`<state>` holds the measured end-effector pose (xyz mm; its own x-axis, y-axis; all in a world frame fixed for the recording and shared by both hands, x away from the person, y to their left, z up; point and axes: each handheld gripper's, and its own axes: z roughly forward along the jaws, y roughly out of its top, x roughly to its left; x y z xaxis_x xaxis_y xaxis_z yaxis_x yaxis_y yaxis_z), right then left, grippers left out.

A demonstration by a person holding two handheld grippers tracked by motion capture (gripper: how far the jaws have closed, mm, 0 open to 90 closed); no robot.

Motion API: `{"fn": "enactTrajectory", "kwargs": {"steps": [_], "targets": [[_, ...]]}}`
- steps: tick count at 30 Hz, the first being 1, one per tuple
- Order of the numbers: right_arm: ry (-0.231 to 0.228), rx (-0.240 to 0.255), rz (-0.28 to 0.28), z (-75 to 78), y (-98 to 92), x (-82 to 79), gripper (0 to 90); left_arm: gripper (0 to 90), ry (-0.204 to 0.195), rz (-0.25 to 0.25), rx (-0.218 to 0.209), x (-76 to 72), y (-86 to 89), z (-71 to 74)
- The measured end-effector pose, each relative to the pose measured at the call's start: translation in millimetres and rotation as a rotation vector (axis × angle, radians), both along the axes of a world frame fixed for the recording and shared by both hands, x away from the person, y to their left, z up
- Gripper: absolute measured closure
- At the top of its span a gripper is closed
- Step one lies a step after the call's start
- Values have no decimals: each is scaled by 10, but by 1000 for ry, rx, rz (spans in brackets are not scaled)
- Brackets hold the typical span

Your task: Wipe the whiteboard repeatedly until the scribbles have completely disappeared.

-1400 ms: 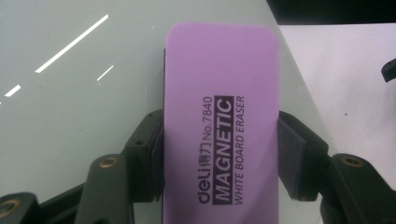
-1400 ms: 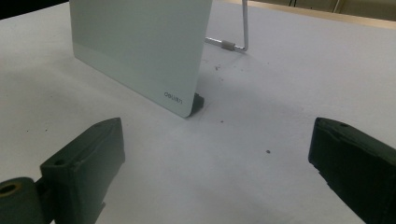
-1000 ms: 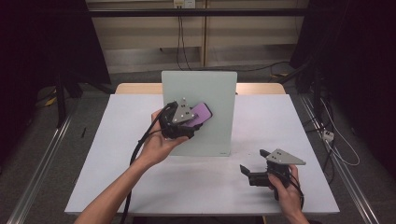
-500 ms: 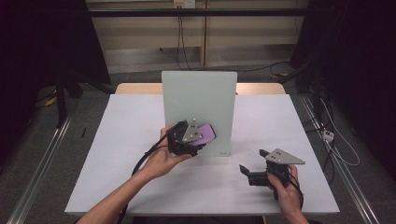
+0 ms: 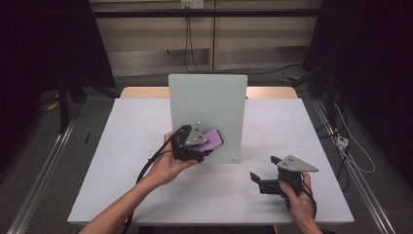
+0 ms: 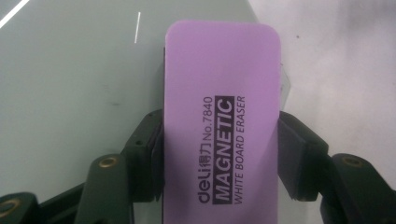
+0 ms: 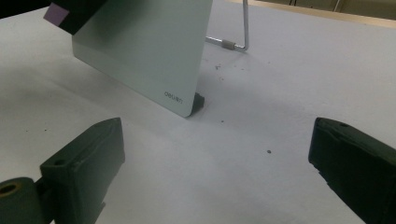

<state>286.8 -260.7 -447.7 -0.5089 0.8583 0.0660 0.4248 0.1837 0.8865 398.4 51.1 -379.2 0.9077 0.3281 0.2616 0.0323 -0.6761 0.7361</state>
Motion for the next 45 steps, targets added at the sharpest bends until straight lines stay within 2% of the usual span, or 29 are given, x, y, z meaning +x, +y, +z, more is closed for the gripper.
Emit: {"fn": "enactTrajectory", "kwargs": {"steps": [6, 7, 10, 11, 14, 19, 22, 28, 33, 35, 39, 45], "targets": [[1, -1, -1, 4, 7, -5, 37, 411, -9, 17, -24, 25, 35, 65], [2, -2, -1, 4, 6, -5, 37, 411, -9, 20, -42, 34, 35, 66], [0, 0, 0, 2, 3, -2, 37, 411, -19, 26, -32, 46, 50, 130], [0, -1, 1, 2, 3, -2, 37, 411, -34, 33, -38, 54, 53, 158], [0, -1, 1, 2, 1, -2, 38, 411, -38, 45, -61, 93, 84, 243], [0, 3, -2, 3, 3, -3, 38, 411, -64, 60, -49, 114, 96, 337], [1, 1, -1, 4, 5, -6, 38, 411, -84, 63, -50, 92, 83, 303], [3, 0, 1, 3, 9, -5, 38, 410, -59, 44, -48, 57, 26, 192], [4, 1, 1, 4, 14, -3, 38, 411, -13, -18, 18, -39, -148, -61], [2, 0, 1, 5, 11, -6, 38, 410, 2, -33, 29, -54, -174, -119], [-1, 2, -1, 4, -8, -6, 38, 411, 13, -23, 19, -31, -130, -79], [0, 1, 0, 5, -3, -7, 38, 411, -22, 16, -20, 43, 40, 110]]}}
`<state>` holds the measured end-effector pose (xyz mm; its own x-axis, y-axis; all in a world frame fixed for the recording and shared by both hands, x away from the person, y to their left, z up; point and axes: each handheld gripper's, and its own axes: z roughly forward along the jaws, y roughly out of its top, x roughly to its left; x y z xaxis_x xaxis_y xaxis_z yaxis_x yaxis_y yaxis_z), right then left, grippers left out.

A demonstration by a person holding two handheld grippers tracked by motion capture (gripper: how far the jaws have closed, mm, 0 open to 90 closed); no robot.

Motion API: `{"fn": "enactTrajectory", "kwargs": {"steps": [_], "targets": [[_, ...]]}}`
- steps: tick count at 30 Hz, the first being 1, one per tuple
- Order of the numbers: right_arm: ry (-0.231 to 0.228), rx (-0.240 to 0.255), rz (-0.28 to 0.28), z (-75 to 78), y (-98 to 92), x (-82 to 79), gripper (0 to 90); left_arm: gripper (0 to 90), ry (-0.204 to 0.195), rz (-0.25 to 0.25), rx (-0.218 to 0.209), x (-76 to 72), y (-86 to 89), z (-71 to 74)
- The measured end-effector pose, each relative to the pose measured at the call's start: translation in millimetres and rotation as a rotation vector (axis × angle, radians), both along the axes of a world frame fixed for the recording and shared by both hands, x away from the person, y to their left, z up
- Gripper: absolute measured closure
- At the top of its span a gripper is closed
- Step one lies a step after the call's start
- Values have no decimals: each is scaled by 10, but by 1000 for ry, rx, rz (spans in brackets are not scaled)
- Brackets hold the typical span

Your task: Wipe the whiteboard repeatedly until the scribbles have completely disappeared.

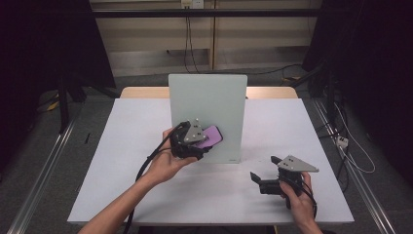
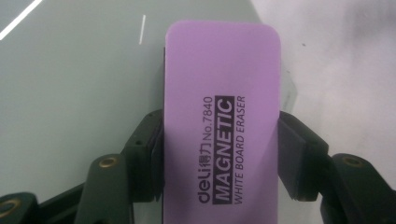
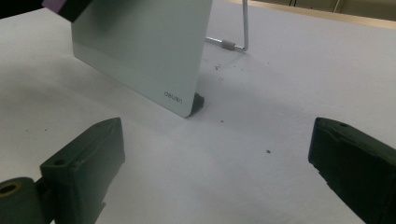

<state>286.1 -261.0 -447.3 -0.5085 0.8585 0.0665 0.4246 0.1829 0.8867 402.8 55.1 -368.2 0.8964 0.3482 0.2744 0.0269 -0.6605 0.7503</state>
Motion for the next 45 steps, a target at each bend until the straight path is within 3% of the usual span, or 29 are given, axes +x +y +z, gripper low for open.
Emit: {"fn": "enactTrajectory", "kwargs": {"steps": [9, 14, 18, 20, 26, 34, 38, 45], "targets": [[1, -1, 0, -2, 3, 5, 38, 411, -75, 111, -112, 194, 351, 494], [0, -1, 2, -3, 3, 4, 38, 411, -93, 154, -165, 277, 511, 657], [2, 0, 0, -5, 9, 10, 38, 410, -132, 164, -138, 241, 472, 629], [7, 1, 0, -4, 16, 7, 38, 409, -129, 157, -138, 228, 445, 587], [6, 1, -1, -6, 21, 21, 38, 409, -133, 113, -71, 123, 310, 383], [12, 0, -7, -10, 28, 36, 41, 409, -70, 25, 13, 1, 129, 68], [10, -3, 1, -9, 30, 22, 40, 409, -40, 3, 32, -33, 64, -37], [3, 0, 3, -5, 5, 3, 40, 410, 34, 6, -2, -31, 123, -35]]}}
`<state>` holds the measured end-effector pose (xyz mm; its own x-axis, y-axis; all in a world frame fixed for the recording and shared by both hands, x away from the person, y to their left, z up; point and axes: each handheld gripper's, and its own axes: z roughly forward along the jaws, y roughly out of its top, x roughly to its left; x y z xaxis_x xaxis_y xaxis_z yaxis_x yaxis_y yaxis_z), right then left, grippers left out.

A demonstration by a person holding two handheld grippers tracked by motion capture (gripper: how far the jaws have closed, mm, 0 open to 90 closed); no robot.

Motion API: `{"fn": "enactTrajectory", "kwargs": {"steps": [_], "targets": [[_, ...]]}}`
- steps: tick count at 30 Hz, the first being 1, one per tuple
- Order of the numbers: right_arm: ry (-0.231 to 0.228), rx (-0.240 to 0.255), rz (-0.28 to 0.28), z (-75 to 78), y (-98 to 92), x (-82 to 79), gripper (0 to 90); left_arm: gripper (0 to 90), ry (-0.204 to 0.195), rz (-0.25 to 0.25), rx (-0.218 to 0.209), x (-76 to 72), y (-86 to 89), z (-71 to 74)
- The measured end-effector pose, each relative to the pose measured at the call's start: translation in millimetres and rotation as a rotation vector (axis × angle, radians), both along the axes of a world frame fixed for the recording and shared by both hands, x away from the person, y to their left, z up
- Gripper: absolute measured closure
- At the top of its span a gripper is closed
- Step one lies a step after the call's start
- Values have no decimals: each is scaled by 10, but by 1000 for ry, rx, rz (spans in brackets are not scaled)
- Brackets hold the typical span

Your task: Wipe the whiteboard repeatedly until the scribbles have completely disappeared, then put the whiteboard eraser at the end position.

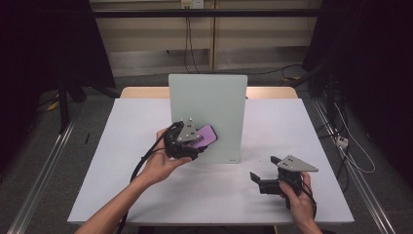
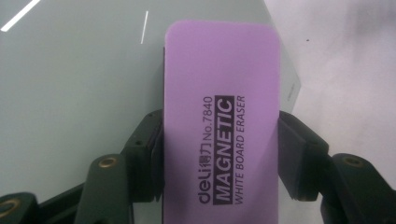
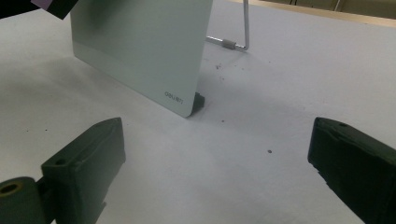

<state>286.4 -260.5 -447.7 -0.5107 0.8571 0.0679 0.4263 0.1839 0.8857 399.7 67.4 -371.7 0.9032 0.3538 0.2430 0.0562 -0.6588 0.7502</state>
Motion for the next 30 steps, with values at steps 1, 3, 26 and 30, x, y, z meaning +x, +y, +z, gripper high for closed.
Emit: {"fn": "enactTrajectory", "kwargs": {"steps": [1, 3, 26, 30], "targets": [[-1, 1, 2, 1, 1, -5, 39, 410, 13, 4, -12, -4, 19, 9], [-1, 0, 5, 3, 1, -13, 39, 410, 35, 12, -39, -16, 59, 22], [9, -1, 0, -1, 34, -1, 39, 410, 177, -10, -91, -92, 299, 105], [8, -1, 1, -6, 5, -2, 41, 410, 196, -17, -86, -89, 274, 105]]}}
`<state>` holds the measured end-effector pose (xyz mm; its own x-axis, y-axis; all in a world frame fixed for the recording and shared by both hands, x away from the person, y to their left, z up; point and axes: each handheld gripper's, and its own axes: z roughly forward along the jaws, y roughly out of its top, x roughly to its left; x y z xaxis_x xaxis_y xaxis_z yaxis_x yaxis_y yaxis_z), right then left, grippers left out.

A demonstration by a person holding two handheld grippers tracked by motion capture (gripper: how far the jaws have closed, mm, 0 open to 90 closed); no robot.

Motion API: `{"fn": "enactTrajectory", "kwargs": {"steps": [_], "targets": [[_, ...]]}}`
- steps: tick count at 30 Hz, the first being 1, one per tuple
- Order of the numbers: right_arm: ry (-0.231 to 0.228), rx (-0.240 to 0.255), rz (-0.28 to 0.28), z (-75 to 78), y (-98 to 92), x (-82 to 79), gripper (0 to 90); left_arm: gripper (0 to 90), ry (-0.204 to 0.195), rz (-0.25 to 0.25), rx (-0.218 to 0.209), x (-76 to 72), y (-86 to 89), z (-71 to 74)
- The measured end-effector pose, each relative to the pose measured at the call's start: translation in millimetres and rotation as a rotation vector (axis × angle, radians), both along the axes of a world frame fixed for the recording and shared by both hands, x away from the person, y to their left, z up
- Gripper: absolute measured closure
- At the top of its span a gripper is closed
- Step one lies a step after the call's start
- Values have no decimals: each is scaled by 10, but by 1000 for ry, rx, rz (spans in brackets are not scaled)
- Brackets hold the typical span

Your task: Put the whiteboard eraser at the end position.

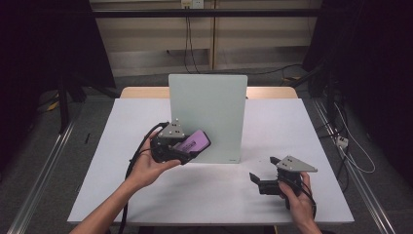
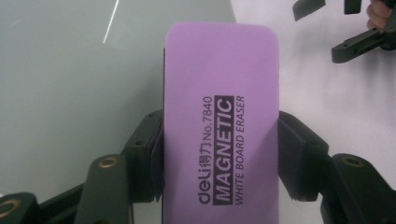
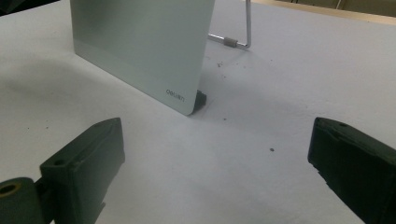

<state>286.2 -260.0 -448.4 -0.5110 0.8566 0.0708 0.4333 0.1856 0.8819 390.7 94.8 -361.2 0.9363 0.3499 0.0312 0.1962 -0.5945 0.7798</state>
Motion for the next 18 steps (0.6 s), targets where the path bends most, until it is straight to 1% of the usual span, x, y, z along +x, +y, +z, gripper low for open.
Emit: {"fn": "enactTrajectory", "kwargs": {"steps": [5, 7, 8, 10, 11, 13, 16, 17, 18], "targets": [[-4, 4, 8, 0, -14, -7, 41, 410, 29, -9, 24, -6, -21, -11], [-4, 3, 13, 1, -7, -13, 40, 410, 31, -14, 16, -14, -34, -13], [-3, 4, 15, 1, -6, -15, 40, 410, 32, -14, 28, -22, -40, -5], [-3, 4, 17, -1, -7, -14, 40, 410, 37, -29, 32, -30, -57, -10], [-2, 6, 16, -1, -9, -12, 39, 410, 43, -32, 42, -38, -67, -12], [-4, 5, 15, -1, -11, -9, 38, 410, 41, -40, 73, -44, -90, -29], [-3, 6, 14, 0, -11, -10, 38, 410, 53, -51, 88, -56, -105, -44], [-3, 6, 14, 0, -9, -10, 38, 411, 59, -63, 94, -55, -103, -40], [-3, 7, 14, 1, -7, -12, 38, 410, 51, -58, 94, -63, -108, -44]]}}
